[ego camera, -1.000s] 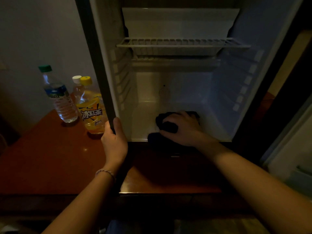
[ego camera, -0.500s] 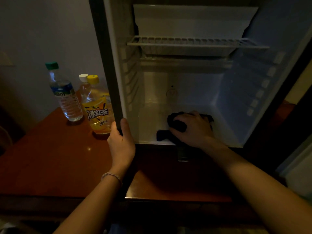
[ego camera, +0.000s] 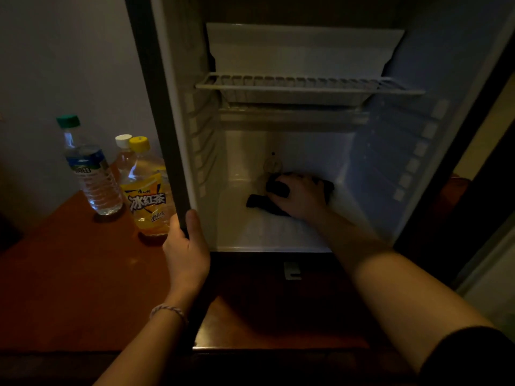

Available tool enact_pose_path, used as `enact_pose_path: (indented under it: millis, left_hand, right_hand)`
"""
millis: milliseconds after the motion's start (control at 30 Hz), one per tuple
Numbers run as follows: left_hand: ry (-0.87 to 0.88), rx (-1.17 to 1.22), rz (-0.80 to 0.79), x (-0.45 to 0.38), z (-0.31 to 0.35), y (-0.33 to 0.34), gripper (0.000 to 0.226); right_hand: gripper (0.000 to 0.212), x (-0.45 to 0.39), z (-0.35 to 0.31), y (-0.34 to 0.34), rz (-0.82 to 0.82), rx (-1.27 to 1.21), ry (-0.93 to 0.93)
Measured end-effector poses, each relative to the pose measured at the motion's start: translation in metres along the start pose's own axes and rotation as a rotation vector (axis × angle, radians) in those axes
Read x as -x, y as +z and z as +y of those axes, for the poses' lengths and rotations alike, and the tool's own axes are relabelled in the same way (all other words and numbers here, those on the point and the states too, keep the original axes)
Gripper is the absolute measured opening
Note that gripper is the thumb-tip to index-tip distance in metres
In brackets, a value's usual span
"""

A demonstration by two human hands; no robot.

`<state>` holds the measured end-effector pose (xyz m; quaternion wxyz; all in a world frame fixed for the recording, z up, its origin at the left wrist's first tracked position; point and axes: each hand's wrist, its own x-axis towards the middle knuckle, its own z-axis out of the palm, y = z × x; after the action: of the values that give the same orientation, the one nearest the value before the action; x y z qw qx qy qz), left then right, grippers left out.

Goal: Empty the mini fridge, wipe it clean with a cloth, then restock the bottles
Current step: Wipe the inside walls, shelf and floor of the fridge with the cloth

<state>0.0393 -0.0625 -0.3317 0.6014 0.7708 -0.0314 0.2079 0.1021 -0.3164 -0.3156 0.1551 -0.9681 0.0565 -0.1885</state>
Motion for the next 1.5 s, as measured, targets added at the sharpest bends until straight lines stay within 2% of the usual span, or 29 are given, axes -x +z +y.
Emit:
enact_pose_path:
  millis: [133,267,433,567,733,867,1000,1200,1333,1500]
  left_hand:
    - [-0.009,-0.009,-0.01,-0.002,-0.006,0.0,0.05]
    - [-0.025,-0.003,-0.018,-0.001,-0.002,-0.001,0.05]
    - [-0.039,0.008,-0.03,0.001,0.002,-0.001,0.055]
    - [-0.048,-0.002,-0.024,0.003,0.005,-0.001,0.052]
    - [-0.038,-0.002,-0.018,0.001,0.002,-0.001,0.049]
    - [-0.038,0.005,-0.023,0.0,0.001,0.0,0.048]
    - [-0.022,-0.003,-0.02,-0.001,-0.001,-0.001,0.049]
    - [-0.016,-0.012,-0.023,-0.002,0.0,-0.002,0.051]
    - [-0.015,-0.005,-0.025,-0.001,-0.001,-0.002,0.049]
    - [-0.023,0.0,-0.034,0.001,0.002,-0.003,0.051]
  right_hand:
    - [0.039,0.02,0.006,-0.008,0.007,0.017,-0.03]
    - [0.044,0.054,0.003,-0.02,-0.018,0.054,-0.031]
    - [0.065,0.105,-0.009,-0.037,-0.162,0.19,-0.008]
    - [0.077,0.131,-0.012,-0.042,-0.124,0.313,-0.07]
    - [0.071,0.12,-0.007,-0.031,-0.052,0.329,-0.071]
    - [0.06,0.086,-0.003,-0.034,-0.138,0.216,0.015]
    - [0.049,0.056,0.006,-0.029,-0.056,0.109,0.038]
    - [0.065,0.005,0.028,-0.018,-0.049,0.086,0.069]
    - [0.044,0.011,0.028,-0.025,-0.031,0.125,0.097]
    - [0.046,0.038,0.029,-0.033,-0.055,0.122,0.111]
